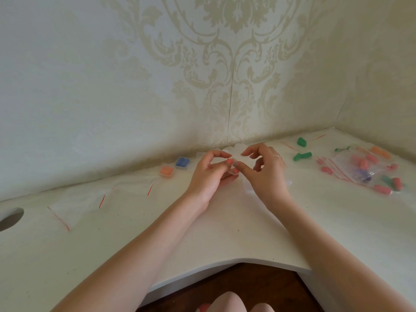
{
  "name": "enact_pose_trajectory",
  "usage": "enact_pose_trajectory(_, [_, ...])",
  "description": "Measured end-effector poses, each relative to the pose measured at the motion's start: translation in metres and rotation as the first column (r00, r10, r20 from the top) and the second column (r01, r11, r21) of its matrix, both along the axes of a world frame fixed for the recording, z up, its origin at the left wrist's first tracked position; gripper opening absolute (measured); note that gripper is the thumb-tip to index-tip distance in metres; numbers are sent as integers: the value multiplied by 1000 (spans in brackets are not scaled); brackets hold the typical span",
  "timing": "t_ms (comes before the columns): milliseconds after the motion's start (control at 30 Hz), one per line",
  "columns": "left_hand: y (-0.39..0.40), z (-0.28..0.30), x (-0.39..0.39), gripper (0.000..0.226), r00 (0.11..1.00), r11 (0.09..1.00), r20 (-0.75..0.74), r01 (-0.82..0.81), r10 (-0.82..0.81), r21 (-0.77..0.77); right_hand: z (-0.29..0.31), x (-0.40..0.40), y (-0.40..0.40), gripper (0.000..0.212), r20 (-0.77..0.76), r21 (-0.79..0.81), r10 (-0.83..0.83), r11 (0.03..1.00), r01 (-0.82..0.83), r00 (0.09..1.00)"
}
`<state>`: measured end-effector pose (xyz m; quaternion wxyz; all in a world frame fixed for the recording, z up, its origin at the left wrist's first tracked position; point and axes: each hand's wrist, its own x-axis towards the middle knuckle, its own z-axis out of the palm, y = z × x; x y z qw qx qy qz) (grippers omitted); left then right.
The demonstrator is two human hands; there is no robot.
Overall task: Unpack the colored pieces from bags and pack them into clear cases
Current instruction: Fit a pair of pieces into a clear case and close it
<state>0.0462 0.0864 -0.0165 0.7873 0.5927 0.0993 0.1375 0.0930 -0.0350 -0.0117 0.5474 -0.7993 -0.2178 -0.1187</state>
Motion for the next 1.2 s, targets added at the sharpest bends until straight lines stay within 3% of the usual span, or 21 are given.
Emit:
enact_pose_trajectory(100, [-2,0,0,16,1000,1000,-5,21,-21,-18,2,-1,0,43,-44,95,44,995,-40,998])
enact_pose_trajectory(233, [-2,-1,-1,28,1000,1000,9,12,-12,8,7,-5,0,18,-66,165,185,971,-173,980])
enact_pose_trajectory(433, [-1,4,1,22,1000,986,-16,-20,18,-166,5,-2,0,31,-86,223,244,950,-220,966])
enact_pose_trajectory(533, [2,2,1,26,999,997,-19,-33,32,-73,2,-1,1,32,-85,199,281,945,-260,956])
enact_pose_trajectory(800, [5,3,-2,41,1000,999,-20,3,-4,-47,-2,5,2,26,-125,168,232,963,-210,965])
enact_pose_trajectory(933, [15,9,1,40,994,993,2,-114,114,-22,5,8,-4,24,-192,335,124,941,-54,973])
enact_pose_trajectory(1000, [30,10,4,44,978,975,40,-208,205,81,6,10,-6,24,-223,341,79,940,2,972])
enact_pose_trajectory(1067, [49,8,5,44,930,872,141,-367,339,325,6,12,-7,24,-215,306,58,952,11,975])
enact_pose_trajectory(1200, [70,8,-3,21,809,488,353,-572,470,659,7,19,-13,23,-217,289,-16,954,80,976])
